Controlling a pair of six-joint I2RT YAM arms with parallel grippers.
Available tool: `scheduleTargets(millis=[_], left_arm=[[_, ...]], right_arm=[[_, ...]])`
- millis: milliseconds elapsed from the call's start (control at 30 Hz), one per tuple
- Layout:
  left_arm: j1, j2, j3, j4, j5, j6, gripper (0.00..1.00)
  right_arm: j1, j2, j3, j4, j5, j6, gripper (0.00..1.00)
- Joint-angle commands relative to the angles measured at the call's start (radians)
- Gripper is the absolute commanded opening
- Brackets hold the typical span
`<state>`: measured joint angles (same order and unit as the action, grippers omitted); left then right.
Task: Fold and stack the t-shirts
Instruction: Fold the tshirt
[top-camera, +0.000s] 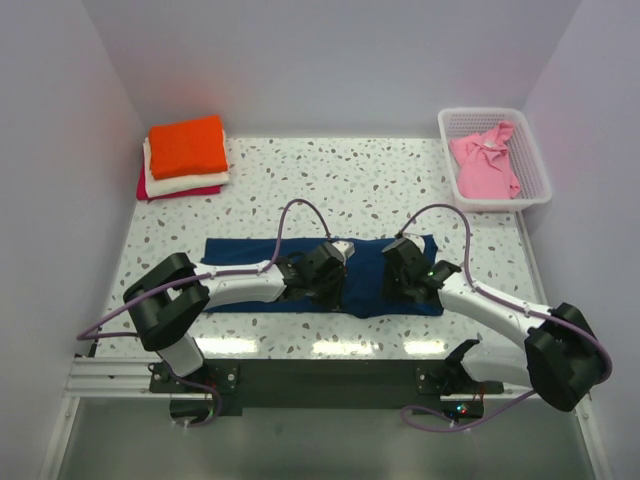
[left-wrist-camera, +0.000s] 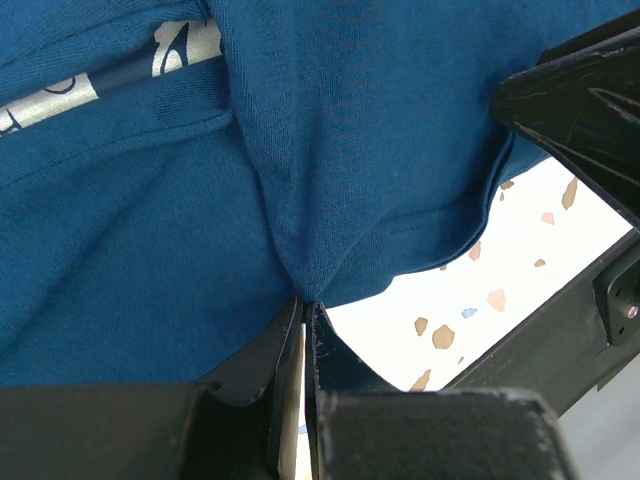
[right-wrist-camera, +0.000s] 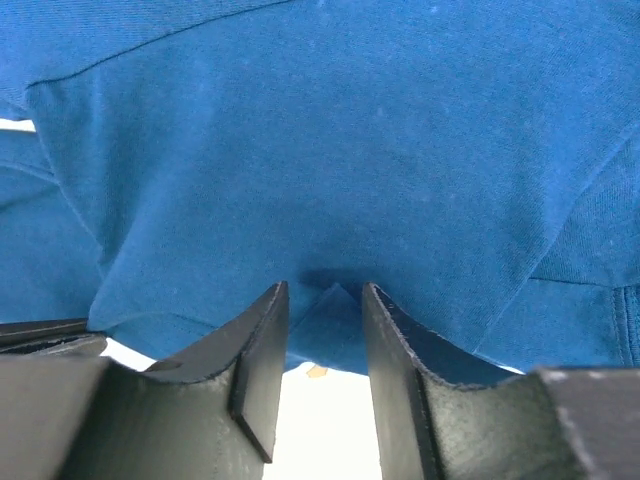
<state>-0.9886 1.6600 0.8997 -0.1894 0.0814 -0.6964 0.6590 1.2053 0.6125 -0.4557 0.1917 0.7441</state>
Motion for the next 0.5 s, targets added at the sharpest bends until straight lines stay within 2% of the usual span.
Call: scheduleTargets(millis=[0,267,467], left_arm=[[0.007,-0.029,0.027,-0.001,0.003,-0.008,0.08],[0.008,-0.026,0.028,0.001,0.006,-0.009,0.08],[0.008,-0.025,0.03,0.001,0.006,-0.011,0.08]], right_arm=[[-0.001,-0.018,-0.008,0.026,-0.008,0.009,0.38],[-0.001,-0.072,-0.01,-0.023,-0.008,0.015,0.16],[-0.001,-0.082,-0.02,-0.032,-0.012,0.015,0.07]])
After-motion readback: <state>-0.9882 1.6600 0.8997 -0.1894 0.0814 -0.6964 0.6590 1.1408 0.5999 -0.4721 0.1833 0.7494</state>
